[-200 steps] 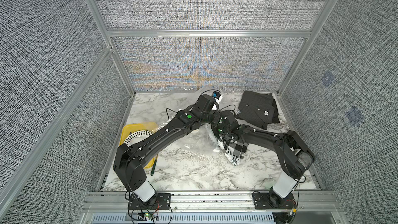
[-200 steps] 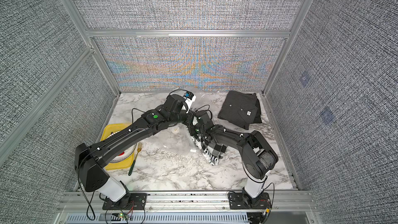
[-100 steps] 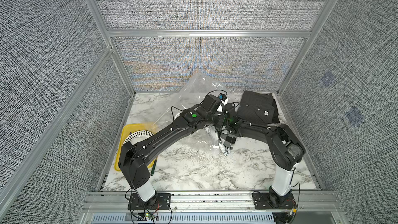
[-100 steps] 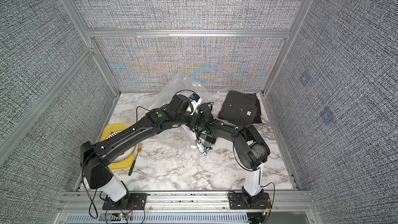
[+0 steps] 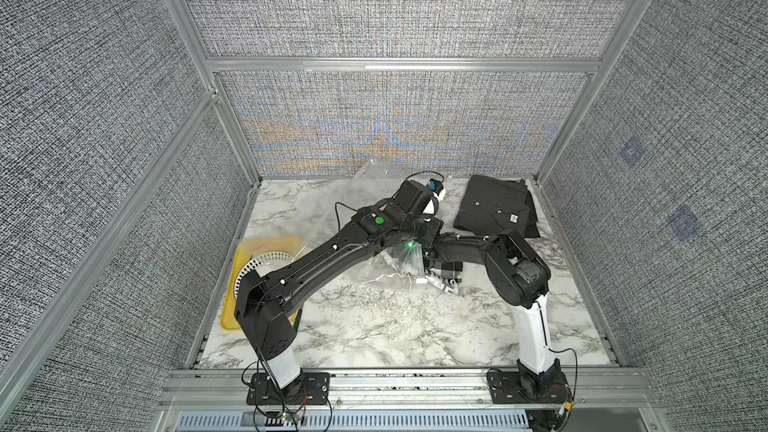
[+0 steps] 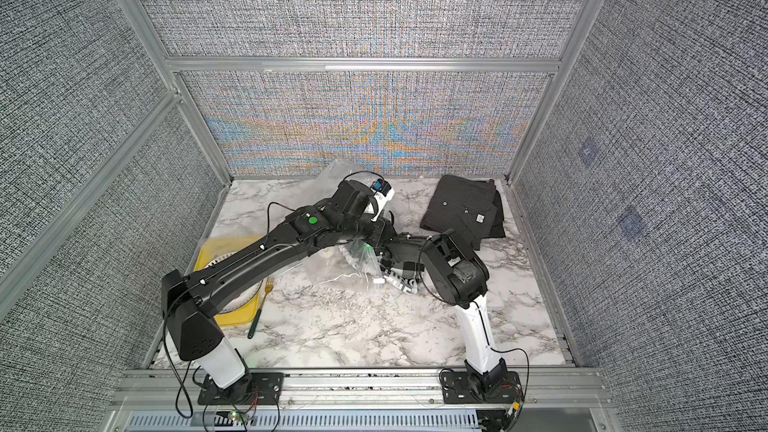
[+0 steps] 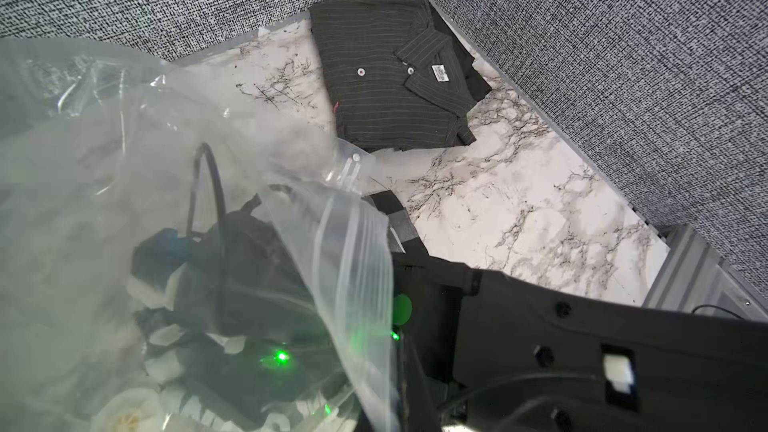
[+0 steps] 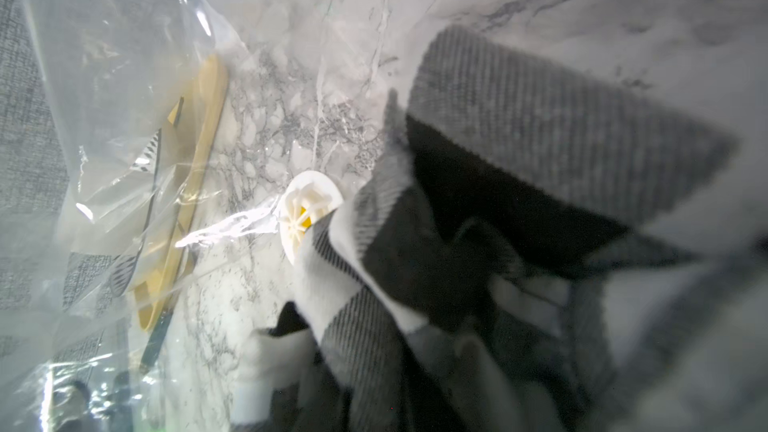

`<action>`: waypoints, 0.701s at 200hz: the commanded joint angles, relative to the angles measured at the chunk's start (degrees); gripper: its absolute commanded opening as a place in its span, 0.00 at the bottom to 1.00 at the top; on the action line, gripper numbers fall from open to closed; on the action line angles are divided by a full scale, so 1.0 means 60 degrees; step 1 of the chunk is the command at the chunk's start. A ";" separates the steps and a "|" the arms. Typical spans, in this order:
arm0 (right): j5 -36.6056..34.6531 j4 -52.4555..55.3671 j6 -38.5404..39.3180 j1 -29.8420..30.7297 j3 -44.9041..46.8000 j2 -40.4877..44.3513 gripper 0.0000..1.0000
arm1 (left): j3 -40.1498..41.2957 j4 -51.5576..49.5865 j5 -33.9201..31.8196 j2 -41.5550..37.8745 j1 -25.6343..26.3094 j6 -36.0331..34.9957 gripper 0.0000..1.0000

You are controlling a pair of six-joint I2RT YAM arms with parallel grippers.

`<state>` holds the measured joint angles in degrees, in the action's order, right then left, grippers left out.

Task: Place the folded shirt into the vacuum bag
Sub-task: Place the shirt in the vacuum bag.

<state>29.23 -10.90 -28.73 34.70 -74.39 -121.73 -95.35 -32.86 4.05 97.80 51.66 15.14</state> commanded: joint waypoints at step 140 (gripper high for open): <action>0.3376 -0.6254 -0.5539 -0.0890 0.0528 -0.0012 0.00 | 0.0134 0.0464 0.1463 0.0478 0.0150 0.0026 0.00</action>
<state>49.06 -37.41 -54.72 29.54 -71.94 -122.89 -95.09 -30.96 11.11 100.60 52.42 15.07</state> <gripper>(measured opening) 0.166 0.048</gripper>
